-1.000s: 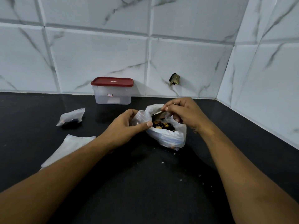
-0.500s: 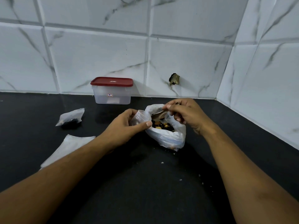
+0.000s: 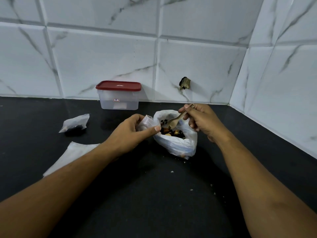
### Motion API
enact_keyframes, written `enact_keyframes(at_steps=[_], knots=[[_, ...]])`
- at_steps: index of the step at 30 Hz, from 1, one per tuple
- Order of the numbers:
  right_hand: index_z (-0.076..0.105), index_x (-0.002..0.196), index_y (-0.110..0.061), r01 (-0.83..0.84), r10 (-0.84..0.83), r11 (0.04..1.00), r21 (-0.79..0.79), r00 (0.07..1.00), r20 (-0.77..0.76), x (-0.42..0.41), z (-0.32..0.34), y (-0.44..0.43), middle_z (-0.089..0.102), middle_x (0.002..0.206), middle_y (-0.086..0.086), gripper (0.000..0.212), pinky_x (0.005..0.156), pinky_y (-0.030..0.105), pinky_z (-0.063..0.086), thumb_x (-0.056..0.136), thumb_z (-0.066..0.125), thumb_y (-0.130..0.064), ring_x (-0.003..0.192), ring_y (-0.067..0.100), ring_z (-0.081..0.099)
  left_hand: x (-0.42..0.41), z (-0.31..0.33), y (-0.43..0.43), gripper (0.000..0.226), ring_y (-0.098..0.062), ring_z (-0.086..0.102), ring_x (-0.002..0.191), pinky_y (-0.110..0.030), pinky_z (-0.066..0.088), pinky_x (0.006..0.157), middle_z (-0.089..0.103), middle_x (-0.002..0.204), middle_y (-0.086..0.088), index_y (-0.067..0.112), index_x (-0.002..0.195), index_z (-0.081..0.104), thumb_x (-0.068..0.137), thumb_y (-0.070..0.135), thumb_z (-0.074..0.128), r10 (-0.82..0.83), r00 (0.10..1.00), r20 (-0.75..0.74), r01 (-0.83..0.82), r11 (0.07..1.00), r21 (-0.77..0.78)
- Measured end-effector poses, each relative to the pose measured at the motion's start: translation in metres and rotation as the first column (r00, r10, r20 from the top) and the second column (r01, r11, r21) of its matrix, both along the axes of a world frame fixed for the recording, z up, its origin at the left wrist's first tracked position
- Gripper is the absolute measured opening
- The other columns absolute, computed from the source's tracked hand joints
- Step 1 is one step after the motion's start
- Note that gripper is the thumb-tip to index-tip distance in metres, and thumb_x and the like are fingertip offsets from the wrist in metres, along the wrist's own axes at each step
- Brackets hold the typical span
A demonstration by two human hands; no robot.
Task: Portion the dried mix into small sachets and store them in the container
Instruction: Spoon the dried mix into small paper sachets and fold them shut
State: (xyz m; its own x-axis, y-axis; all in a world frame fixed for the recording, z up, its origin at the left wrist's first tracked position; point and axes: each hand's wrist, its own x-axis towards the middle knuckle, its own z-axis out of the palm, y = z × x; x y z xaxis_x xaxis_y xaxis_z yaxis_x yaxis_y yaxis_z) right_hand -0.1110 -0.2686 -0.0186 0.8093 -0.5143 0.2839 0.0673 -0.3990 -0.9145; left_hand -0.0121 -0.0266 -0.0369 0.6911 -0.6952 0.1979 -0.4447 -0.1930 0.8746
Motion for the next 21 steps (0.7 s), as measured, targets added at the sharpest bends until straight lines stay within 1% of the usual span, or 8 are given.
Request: enact_keyframes(at_steps=[4,7,11,15,18,21], knots=[[0.075,0.101,-0.006,-0.003,0.005,0.999,0.039,0.999,-0.033,0.0005,0.001,0.0004,0.067,0.077,0.007,0.033,0.039,0.019,0.03,0.109,0.05,-0.025,0.044,0.01,0.045,0.0013,-0.0003,0.0003,0.063,-0.009,0.071,0.104,-0.042,0.057,0.099,0.074,0.114,0.009,0.033,0.122,0.062,0.07,0.066,0.074,-0.006,1.0,-0.007,0.006,1.0,0.006],[0.074,0.103,-0.002,-0.025,0.03,0.998,0.056,0.996,-0.084,0.0003,0.0024,0.0054,0.071,0.074,0.007,0.028,0.039,0.019,0.027,0.106,0.05,-0.017,0.044,0.011,0.043,0.0014,-0.0021,0.0003,0.062,-0.008,0.072,0.104,-0.042,0.057,0.099,0.075,0.113,0.01,0.033,0.122,0.063,0.07,0.067,0.075,-0.02,1.0,-0.007,0.02,1.0,0.006],[0.072,0.102,-0.001,-0.007,0.016,0.998,0.07,0.992,-0.127,0.0,0.0025,0.0093,0.068,0.067,0.006,0.024,0.038,0.016,0.027,0.103,0.049,-0.01,0.042,0.009,0.041,0.0008,-0.0017,-0.0001,0.059,-0.007,0.072,0.103,-0.04,0.057,0.1,0.075,0.113,0.01,0.033,0.122,0.063,0.073,0.063,0.075,-0.025,1.0,-0.002,0.025,1.0,0.007],[0.072,0.1,-0.002,0.008,-0.001,0.997,0.073,0.996,-0.094,-0.0007,0.0015,0.0065,0.066,0.068,0.005,0.024,0.038,0.017,0.028,0.103,0.05,-0.011,0.043,0.009,0.042,0.0005,-0.0015,-0.0001,0.059,-0.005,0.072,0.103,-0.04,0.057,0.1,0.075,0.112,0.011,0.035,0.12,0.062,0.071,0.065,0.074,-0.034,0.999,-0.005,0.034,0.999,0.004],[0.074,0.104,-0.002,-0.034,0.039,0.998,0.049,0.992,-0.116,0.0013,-0.0006,0.0074,0.071,0.073,0.006,0.023,0.039,0.016,0.029,0.103,0.054,-0.014,0.045,0.009,0.042,0.001,-0.0023,-0.0002,0.061,-0.005,0.072,0.103,-0.04,0.057,0.1,0.075,0.112,0.011,0.034,0.121,0.063,0.07,0.065,0.075,-0.035,0.999,-0.012,0.035,0.999,-0.006],[0.074,0.104,-0.001,-0.048,0.057,0.996,0.073,0.989,-0.138,0.0019,-0.0007,0.0064,0.071,0.072,0.007,0.024,0.039,0.017,0.026,0.102,0.054,-0.013,0.045,0.01,0.042,0.0015,-0.0029,-0.0006,0.061,-0.006,0.072,0.105,-0.041,0.056,0.101,0.075,0.114,0.011,0.034,0.122,0.063,0.072,0.064,0.076,-0.037,0.999,-0.023,0.036,0.999,-0.011]])
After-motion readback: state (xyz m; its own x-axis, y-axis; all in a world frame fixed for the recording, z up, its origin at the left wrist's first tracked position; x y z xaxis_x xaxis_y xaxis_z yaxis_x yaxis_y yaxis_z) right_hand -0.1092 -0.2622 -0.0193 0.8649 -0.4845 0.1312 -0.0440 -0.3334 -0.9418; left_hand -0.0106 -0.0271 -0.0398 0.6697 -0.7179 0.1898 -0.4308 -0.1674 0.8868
